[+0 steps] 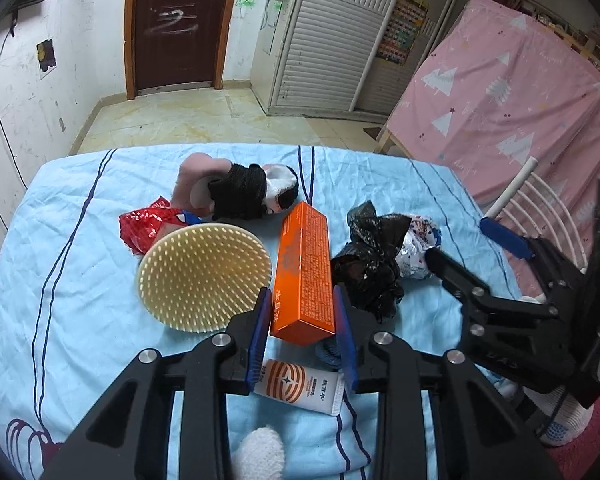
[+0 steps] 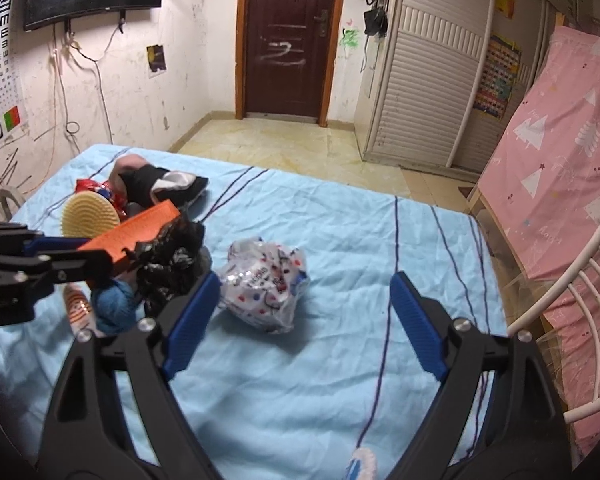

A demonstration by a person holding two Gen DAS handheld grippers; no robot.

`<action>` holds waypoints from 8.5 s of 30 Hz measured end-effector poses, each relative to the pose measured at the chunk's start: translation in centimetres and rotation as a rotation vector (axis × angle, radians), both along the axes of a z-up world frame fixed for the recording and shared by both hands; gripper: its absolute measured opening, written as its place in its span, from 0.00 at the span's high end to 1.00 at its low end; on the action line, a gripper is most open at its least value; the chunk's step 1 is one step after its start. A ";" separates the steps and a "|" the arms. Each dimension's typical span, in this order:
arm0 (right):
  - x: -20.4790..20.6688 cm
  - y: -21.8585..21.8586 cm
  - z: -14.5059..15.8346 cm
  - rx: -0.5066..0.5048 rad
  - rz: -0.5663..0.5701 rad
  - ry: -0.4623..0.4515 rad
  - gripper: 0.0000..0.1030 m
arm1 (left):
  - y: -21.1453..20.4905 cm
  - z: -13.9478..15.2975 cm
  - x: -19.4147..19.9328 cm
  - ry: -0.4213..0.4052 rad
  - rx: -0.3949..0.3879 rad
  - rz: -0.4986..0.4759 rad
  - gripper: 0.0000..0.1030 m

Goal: Collect trash
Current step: 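Grasp the orange toothpaste box with the left tool while the right tool grasps the white patterned plastic bag, then carry the orange box and white bag over the yellow bucket and open both tools, then move both open tools back over the bedsheet toward the hairbrush and black bag, then grasp the beige round hairbrush with the left tool while the right tool grasps the black plastic bag, then carry the hairbrush and black bag over the yellow bucket and open both tools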

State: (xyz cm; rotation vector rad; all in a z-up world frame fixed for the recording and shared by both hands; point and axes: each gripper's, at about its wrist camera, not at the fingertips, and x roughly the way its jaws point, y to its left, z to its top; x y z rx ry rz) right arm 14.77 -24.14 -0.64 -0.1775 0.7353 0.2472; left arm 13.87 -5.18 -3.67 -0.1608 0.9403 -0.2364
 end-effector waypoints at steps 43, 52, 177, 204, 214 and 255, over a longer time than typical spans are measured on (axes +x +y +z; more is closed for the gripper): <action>-4.2 -9.8 3.1 0.178 -0.144 -0.095 0.69 | -5.4 8.2 -5.5 -0.198 0.031 -0.043 0.79; -5.3 -15.1 2.4 0.230 -0.232 -0.112 0.69 | -10.3 8.7 -5.7 -0.209 0.067 -0.101 0.79; -0.5 1.7 0.7 0.118 0.101 0.045 0.21 | 2.8 0.6 2.3 0.016 0.106 0.339 0.31; 0.6 5.0 0.1 0.129 0.176 0.096 0.19 | 4.7 -0.3 1.3 0.031 -0.015 0.332 0.32; 1.4 6.1 -1.2 0.120 0.188 0.163 0.45 | 6.1 1.5 -0.5 -0.007 -0.040 0.353 0.32; -4.6 -11.3 4.0 0.296 -0.076 -0.067 0.70 | -8.3 6.3 -3.3 -0.102 0.127 0.160 0.32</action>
